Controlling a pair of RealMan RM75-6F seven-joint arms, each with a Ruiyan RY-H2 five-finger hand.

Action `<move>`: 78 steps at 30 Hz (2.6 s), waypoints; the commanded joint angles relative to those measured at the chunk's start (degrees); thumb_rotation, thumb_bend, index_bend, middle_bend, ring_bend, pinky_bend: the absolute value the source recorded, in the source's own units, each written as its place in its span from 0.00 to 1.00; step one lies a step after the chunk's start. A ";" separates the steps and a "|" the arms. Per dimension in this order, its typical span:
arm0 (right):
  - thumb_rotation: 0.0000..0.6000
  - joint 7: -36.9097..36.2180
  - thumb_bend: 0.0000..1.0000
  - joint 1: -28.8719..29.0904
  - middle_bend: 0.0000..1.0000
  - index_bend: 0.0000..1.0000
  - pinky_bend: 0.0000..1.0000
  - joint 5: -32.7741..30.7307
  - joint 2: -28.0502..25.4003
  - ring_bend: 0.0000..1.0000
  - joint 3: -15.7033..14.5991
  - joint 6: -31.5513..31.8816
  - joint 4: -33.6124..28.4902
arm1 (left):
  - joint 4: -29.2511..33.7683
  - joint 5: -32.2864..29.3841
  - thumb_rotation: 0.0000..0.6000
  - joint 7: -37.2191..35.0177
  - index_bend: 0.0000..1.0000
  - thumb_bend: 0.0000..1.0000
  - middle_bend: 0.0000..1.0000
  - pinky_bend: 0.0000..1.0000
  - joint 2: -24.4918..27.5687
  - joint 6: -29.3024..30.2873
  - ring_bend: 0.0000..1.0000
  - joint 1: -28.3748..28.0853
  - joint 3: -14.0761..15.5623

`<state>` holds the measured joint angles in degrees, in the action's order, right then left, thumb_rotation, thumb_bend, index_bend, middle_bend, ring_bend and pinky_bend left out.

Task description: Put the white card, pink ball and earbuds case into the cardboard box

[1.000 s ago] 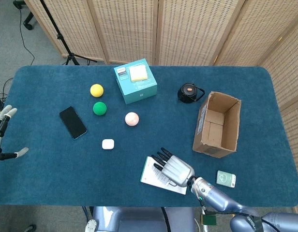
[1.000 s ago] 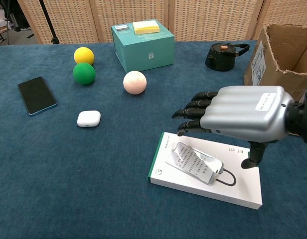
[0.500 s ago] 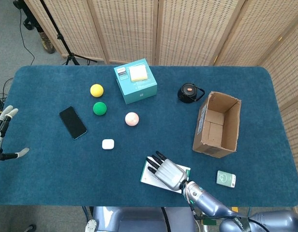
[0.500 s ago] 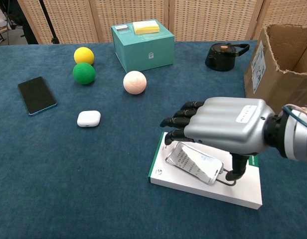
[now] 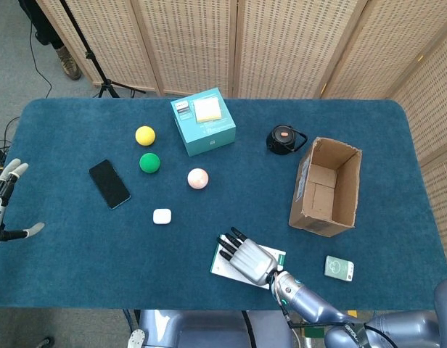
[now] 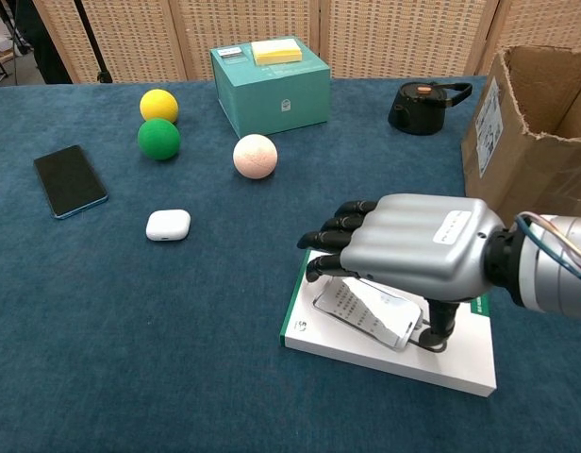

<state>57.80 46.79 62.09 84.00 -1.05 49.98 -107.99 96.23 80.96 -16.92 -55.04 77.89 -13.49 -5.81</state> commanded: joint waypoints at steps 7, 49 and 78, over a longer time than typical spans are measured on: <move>1.00 -0.12 0.00 1.30 0.00 0.15 0.00 -0.97 1.26 0.00 -1.13 0.89 1.62 | 0.03 -0.07 1.00 -0.32 0.00 0.00 0.00 0.00 0.21 -0.31 0.00 0.14 -0.23; 1.00 -14.38 0.00 1.29 0.00 0.48 0.00 -9.16 -25.64 0.00 16.33 12.91 -4.36 | 0.61 -0.12 1.00 -0.58 0.00 0.00 0.00 0.00 0.66 -1.45 0.00 0.33 -0.61; 1.00 -14.95 0.00 5.08 0.00 0.48 0.00 -37.92 -24.47 0.00 12.19 8.27 4.05 | 0.84 -0.45 1.00 -1.01 0.00 0.00 0.00 0.00 1.22 -2.73 0.00 0.12 -0.63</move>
<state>43.04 51.79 24.14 59.38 11.17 58.26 -103.97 97.06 80.52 -17.95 -53.83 75.16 -13.36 -6.44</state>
